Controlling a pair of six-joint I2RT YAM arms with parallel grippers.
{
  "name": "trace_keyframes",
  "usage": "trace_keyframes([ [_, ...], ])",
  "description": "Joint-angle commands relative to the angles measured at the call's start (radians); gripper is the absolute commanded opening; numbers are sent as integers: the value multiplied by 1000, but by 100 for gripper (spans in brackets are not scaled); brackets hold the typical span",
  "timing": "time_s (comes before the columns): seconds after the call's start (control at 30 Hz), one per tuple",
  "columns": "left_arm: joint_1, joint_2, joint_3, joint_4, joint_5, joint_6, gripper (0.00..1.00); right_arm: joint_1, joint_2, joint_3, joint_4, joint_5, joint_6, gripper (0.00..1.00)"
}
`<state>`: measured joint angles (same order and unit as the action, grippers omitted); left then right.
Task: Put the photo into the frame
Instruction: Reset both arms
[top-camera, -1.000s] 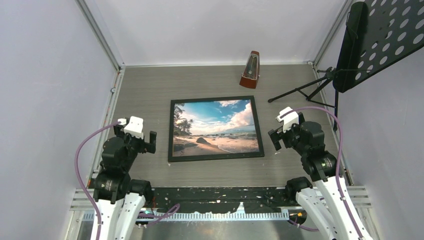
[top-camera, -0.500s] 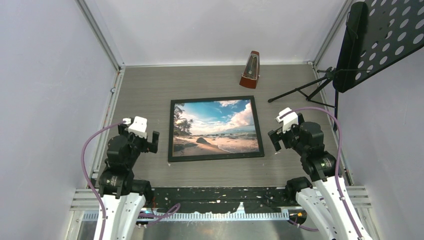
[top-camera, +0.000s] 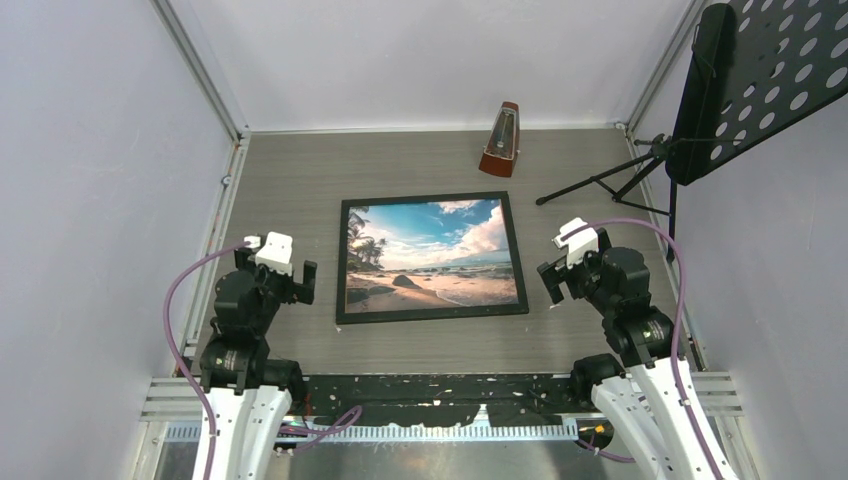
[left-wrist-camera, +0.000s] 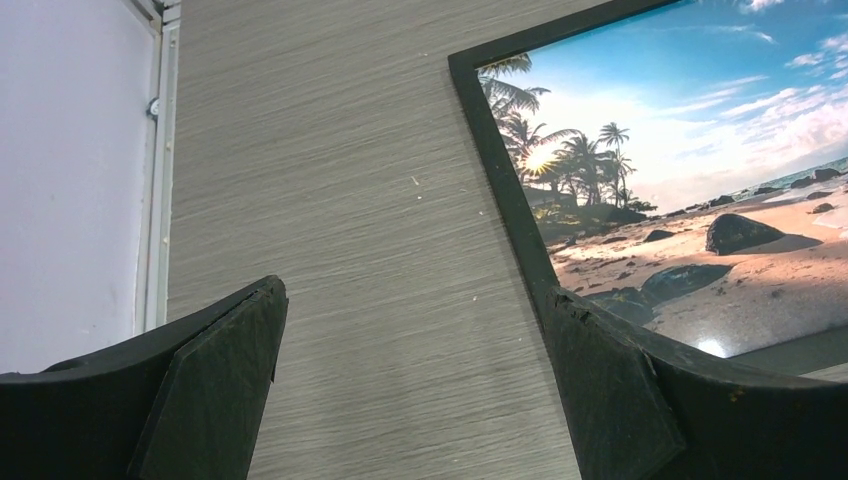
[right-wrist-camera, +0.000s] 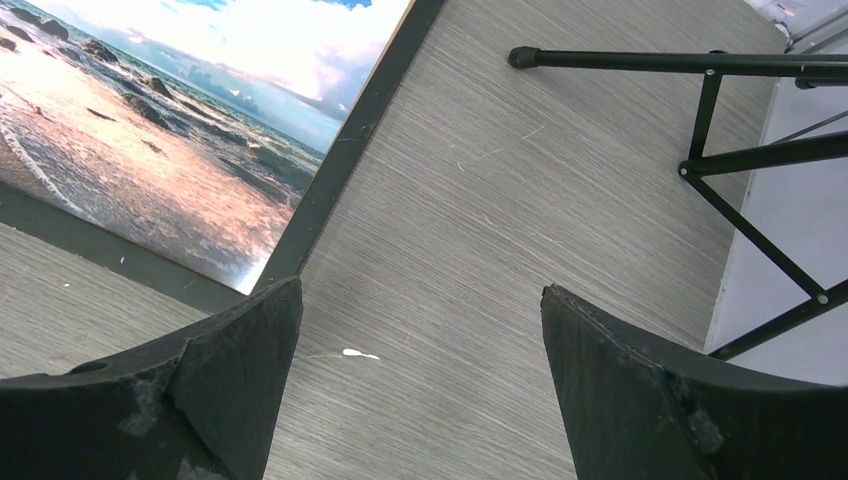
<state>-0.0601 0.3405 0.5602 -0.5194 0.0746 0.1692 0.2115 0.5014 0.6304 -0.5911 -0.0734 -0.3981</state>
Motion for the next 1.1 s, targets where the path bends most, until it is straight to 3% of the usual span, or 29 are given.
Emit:
trace_keyframes([
  [0.0,14,-3,-6,58,26,17,100,-4,-7,0,42,-6,-16,95],
  [1.07,23,-6,-19,60,36,32,100,-7,-3,-3,40,-5,-20,95],
])
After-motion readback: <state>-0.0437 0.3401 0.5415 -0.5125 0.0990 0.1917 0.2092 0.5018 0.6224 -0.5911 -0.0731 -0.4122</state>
